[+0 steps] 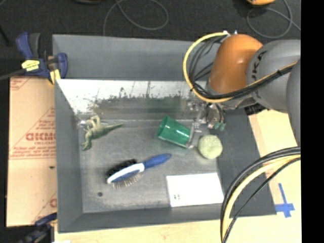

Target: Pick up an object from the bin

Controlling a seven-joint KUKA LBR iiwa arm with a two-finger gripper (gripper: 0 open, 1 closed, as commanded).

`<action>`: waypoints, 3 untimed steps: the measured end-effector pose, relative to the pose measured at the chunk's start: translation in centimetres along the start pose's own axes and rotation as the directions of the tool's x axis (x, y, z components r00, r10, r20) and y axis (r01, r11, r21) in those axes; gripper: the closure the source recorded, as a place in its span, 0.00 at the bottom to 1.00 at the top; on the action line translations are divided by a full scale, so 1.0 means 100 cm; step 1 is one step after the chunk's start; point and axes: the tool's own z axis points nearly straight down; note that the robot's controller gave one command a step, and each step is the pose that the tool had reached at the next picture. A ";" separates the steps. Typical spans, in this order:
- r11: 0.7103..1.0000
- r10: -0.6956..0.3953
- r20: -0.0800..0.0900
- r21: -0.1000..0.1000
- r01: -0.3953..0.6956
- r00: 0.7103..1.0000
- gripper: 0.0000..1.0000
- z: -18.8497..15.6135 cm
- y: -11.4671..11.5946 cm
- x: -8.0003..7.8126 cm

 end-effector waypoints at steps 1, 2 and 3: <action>1.000 0.022 0.008 0.000 -0.022 1.000 0.00 -0.025 0.008 -0.001; 0.969 0.246 0.008 -0.002 -0.246 0.969 0.00 0.048 0.021 0.003; 0.997 0.074 0.006 0.001 -0.074 0.997 1.00 0.062 0.032 0.011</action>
Offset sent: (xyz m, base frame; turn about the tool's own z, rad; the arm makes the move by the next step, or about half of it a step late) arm -0.0023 0.0258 -0.0635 0.2604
